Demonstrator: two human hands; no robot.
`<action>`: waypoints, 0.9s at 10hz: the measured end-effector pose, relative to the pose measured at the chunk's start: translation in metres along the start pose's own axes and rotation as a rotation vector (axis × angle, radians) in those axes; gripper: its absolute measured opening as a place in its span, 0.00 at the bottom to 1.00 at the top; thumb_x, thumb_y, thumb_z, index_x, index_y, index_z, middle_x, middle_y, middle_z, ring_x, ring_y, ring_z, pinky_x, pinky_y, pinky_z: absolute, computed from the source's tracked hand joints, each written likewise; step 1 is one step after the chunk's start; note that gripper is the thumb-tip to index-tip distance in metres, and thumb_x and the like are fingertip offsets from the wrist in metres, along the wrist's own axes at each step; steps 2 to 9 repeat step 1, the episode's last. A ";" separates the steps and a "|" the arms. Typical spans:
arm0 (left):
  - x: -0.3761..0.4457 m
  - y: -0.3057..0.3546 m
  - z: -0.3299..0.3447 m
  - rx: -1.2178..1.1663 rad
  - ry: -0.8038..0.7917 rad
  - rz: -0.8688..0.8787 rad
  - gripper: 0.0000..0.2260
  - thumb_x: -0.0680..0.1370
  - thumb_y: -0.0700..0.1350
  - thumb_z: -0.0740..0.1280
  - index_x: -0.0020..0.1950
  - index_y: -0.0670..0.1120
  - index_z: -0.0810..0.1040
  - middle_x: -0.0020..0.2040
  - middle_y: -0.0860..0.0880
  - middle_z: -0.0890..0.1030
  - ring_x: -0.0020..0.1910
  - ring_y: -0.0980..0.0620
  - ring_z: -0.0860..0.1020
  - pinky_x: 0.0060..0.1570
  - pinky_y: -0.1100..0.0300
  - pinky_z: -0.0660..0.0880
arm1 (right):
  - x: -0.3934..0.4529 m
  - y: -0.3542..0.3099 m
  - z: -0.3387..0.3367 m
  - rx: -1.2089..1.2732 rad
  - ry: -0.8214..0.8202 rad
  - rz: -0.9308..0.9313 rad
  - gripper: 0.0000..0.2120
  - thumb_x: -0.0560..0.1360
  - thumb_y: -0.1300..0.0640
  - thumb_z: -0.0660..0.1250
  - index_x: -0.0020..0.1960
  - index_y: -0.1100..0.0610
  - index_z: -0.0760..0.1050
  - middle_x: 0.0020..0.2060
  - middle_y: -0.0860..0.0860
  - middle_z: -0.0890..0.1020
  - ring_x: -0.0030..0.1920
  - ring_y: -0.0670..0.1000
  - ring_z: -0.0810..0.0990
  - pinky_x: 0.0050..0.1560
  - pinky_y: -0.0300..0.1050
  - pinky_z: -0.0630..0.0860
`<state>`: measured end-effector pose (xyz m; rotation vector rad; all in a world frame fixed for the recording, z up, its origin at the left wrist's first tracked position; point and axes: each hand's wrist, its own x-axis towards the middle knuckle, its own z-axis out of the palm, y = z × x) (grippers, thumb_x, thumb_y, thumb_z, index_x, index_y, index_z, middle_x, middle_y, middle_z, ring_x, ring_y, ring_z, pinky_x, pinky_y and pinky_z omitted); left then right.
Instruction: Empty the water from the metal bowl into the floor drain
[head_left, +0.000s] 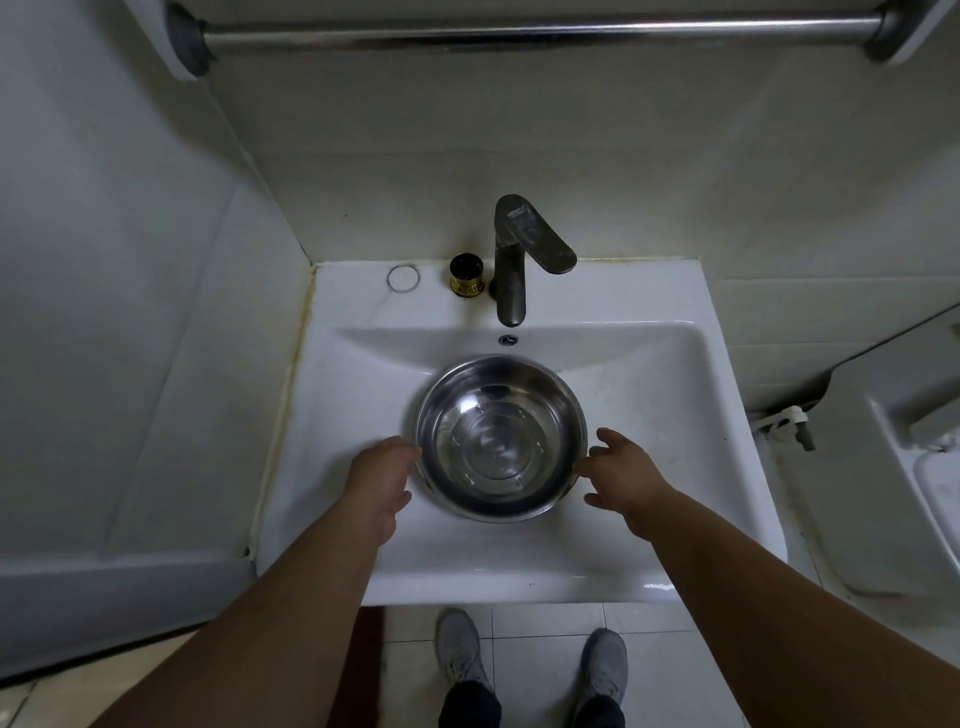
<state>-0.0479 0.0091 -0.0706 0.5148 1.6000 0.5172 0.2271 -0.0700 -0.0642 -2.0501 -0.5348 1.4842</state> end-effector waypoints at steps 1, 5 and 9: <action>-0.010 0.001 -0.001 -0.012 0.018 0.032 0.12 0.80 0.41 0.68 0.63 0.49 0.79 0.59 0.47 0.77 0.52 0.50 0.74 0.60 0.50 0.73 | -0.011 -0.005 -0.007 -0.055 0.023 -0.011 0.34 0.77 0.64 0.68 0.80 0.53 0.62 0.72 0.61 0.74 0.67 0.63 0.78 0.60 0.58 0.81; -0.010 0.001 -0.001 -0.012 0.018 0.032 0.12 0.80 0.41 0.68 0.63 0.49 0.79 0.59 0.47 0.77 0.52 0.50 0.74 0.60 0.50 0.73 | -0.011 -0.005 -0.007 -0.055 0.023 -0.011 0.34 0.77 0.64 0.68 0.80 0.53 0.62 0.72 0.61 0.74 0.67 0.63 0.78 0.60 0.58 0.81; -0.010 0.001 -0.001 -0.012 0.018 0.032 0.12 0.80 0.41 0.68 0.63 0.49 0.79 0.59 0.47 0.77 0.52 0.50 0.74 0.60 0.50 0.73 | -0.011 -0.005 -0.007 -0.055 0.023 -0.011 0.34 0.77 0.64 0.68 0.80 0.53 0.62 0.72 0.61 0.74 0.67 0.63 0.78 0.60 0.58 0.81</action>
